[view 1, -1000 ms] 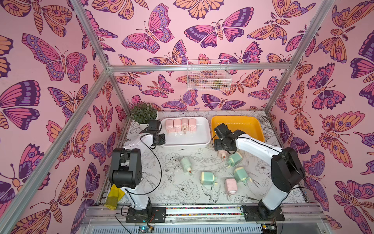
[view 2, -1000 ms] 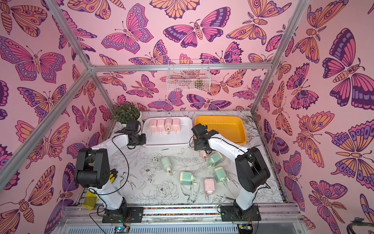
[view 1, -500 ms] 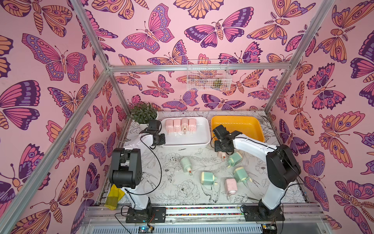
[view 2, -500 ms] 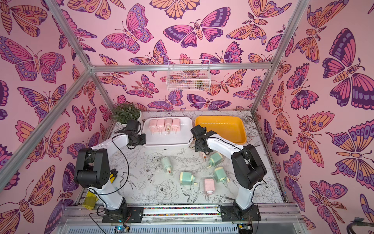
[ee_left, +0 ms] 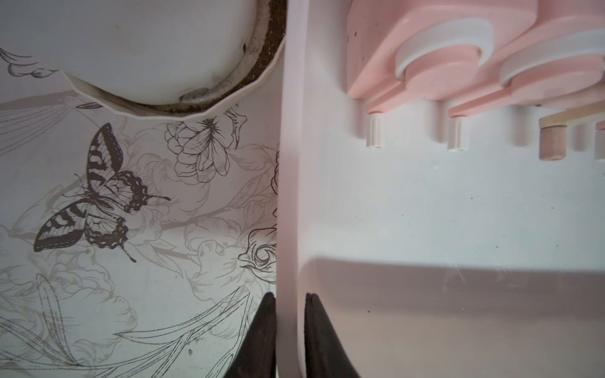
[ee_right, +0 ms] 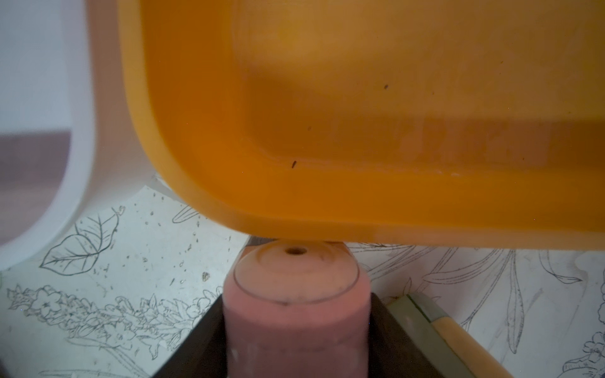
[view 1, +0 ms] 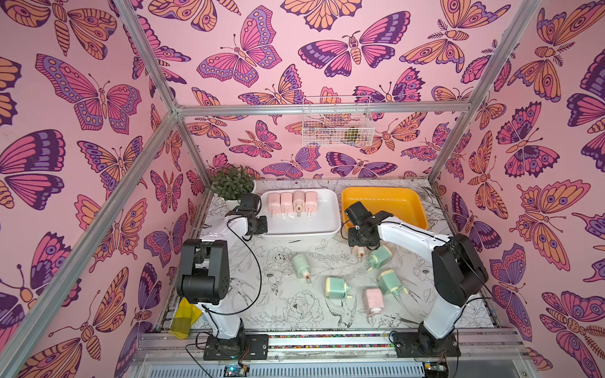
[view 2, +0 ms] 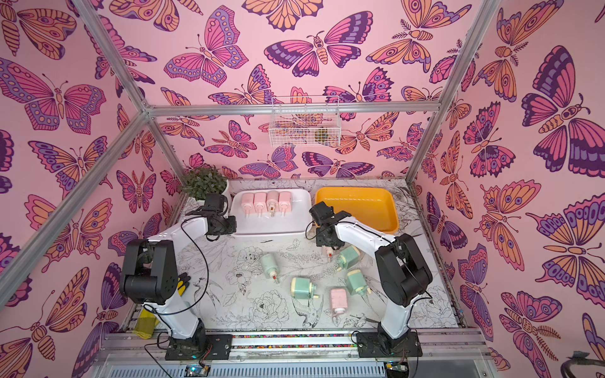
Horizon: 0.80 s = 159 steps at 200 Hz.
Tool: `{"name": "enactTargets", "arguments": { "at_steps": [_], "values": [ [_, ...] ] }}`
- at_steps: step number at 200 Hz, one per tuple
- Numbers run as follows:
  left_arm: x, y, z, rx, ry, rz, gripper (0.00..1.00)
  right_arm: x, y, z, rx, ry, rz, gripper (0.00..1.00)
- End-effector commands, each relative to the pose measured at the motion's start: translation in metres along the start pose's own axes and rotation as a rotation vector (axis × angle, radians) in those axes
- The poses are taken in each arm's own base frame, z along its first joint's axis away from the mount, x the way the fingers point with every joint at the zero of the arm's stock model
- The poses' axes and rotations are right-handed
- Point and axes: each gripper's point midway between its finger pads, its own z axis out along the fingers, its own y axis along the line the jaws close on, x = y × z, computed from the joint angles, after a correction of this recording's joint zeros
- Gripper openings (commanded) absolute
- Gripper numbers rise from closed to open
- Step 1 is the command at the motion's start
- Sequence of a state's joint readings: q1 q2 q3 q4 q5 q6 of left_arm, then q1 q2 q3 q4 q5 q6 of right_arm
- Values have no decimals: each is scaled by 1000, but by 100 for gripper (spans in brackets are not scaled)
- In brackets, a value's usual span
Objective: Place the pencil sharpeners by color into the storage box
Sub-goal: Pick up the pencil sharpener from the center of the board.
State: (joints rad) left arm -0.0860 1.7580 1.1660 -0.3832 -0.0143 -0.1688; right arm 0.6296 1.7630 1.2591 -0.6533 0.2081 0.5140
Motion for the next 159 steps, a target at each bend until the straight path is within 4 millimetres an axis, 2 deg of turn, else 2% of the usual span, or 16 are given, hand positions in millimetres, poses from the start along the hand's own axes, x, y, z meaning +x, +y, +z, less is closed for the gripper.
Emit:
{"name": "enactTargets", "arguments": {
  "at_steps": [1, 25, 57, 81, 96, 123, 150, 159],
  "values": [
    [14, -10, 0, 50, 37, 11, 19, -16, 3, -34, -50, -60, -15, 0],
    [14, -10, 0, 49, 38, 11, 19, -35, 18, -63, -142, -116, -30, 0],
    [14, -10, 0, 51, 36, 13, 19, -69, 61, -101, -372, -238, -90, 0],
    [14, -10, 0, 52, 37, 12, 19, -100, 93, -113, -523, -352, -93, 0],
    [14, -10, -1, 53, 35, 14, 18, -116, 107, -111, -556, -363, -82, 0],
    [14, -11, -1, 57, 32, 16, 19, -137, 119, -81, -520, -352, -56, 0],
    [15, -11, -2, 60, 32, 18, 19, -155, 113, -42, -394, -339, -19, 0],
    [14, -11, -2, 58, 30, 20, 19, -162, 111, -36, -369, -336, 3, 0]
  ]
}}
